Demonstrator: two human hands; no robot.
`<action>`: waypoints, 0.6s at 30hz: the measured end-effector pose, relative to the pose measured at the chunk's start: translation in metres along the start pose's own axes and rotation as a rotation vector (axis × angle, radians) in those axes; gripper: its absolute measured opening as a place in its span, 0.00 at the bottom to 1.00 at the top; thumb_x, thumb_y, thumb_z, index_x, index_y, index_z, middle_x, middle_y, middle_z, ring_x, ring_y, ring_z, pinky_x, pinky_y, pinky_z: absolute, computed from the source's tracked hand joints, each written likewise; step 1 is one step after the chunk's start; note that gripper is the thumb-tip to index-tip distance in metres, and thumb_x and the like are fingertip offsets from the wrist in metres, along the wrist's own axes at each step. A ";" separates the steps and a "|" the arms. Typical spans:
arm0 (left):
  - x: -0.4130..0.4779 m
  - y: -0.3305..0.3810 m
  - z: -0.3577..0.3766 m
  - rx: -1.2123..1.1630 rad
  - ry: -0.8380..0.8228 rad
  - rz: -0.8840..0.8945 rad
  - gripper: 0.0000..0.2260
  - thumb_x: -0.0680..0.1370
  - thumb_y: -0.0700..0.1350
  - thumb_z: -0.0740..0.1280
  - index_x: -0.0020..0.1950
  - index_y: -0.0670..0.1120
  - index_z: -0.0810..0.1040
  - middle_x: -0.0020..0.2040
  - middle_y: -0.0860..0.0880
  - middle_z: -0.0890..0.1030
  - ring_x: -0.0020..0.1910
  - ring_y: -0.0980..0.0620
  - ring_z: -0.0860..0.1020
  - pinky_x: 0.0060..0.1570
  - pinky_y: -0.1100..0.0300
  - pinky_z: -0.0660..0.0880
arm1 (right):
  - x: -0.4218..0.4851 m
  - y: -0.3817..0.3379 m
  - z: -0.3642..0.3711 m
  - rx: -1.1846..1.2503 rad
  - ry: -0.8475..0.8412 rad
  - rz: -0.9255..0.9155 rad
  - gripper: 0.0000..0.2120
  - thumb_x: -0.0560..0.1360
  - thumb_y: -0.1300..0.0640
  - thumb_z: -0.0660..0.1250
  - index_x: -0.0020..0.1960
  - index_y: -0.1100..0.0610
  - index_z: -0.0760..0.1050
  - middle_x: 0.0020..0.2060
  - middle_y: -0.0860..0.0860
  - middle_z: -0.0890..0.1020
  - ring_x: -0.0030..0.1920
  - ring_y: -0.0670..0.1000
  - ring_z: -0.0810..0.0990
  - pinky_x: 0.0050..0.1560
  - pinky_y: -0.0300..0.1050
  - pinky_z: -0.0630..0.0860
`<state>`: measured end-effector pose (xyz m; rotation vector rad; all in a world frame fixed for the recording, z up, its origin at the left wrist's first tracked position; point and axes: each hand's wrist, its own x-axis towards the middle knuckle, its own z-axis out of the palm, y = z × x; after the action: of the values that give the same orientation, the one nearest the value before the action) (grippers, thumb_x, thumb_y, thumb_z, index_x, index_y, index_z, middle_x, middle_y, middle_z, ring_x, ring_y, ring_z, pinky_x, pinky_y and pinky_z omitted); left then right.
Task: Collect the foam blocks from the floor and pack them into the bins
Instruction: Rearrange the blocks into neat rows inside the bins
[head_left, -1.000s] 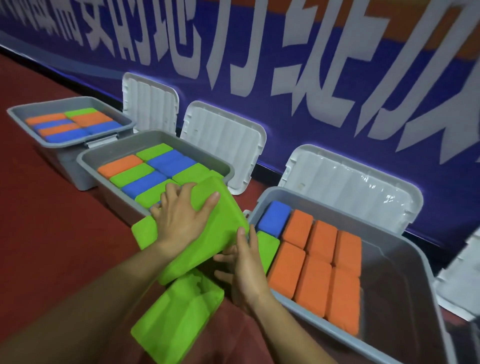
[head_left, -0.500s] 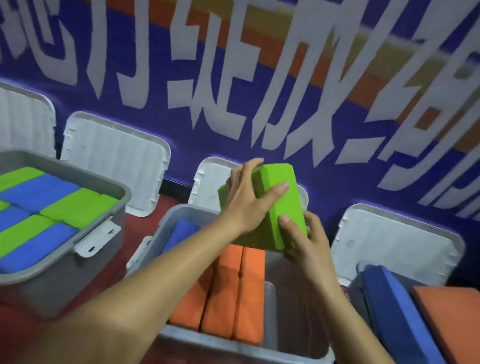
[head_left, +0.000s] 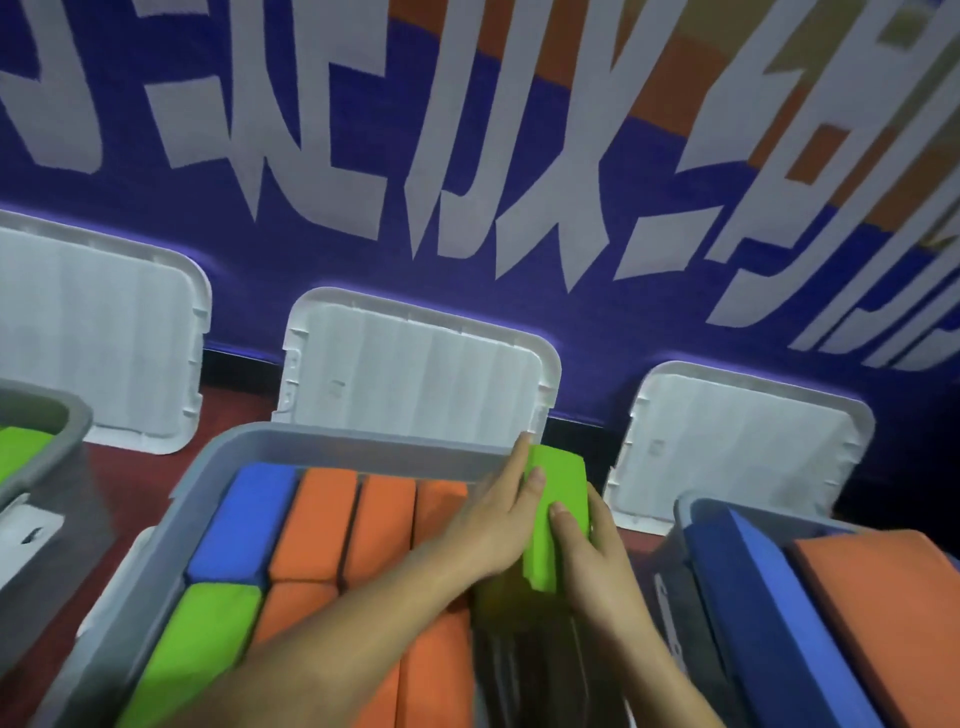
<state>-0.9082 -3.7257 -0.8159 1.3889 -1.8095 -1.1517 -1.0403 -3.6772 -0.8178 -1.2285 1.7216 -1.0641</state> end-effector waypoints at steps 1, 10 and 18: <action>0.004 -0.009 0.002 0.049 -0.011 -0.012 0.26 0.87 0.56 0.49 0.83 0.55 0.44 0.83 0.49 0.55 0.81 0.51 0.54 0.77 0.59 0.50 | 0.008 0.012 0.009 -0.015 0.008 0.029 0.24 0.82 0.51 0.64 0.77 0.44 0.66 0.67 0.48 0.79 0.62 0.47 0.80 0.68 0.52 0.74; 0.046 -0.084 0.007 0.546 0.074 -0.100 0.26 0.84 0.60 0.41 0.80 0.62 0.33 0.83 0.57 0.53 0.82 0.50 0.42 0.78 0.40 0.42 | 0.054 0.044 0.069 -0.140 0.116 0.109 0.25 0.80 0.39 0.64 0.74 0.44 0.66 0.60 0.48 0.82 0.59 0.53 0.80 0.56 0.46 0.72; 0.052 -0.119 0.023 0.830 -0.003 -0.117 0.39 0.71 0.60 0.24 0.82 0.55 0.39 0.83 0.51 0.40 0.82 0.46 0.40 0.77 0.41 0.37 | 0.072 0.087 0.086 -0.246 -0.007 0.219 0.22 0.79 0.37 0.62 0.71 0.42 0.68 0.58 0.49 0.84 0.59 0.56 0.81 0.56 0.47 0.73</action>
<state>-0.8880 -3.7788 -0.9348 1.9424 -2.3574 -0.4269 -1.0093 -3.7470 -0.9382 -1.1547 1.9744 -0.7350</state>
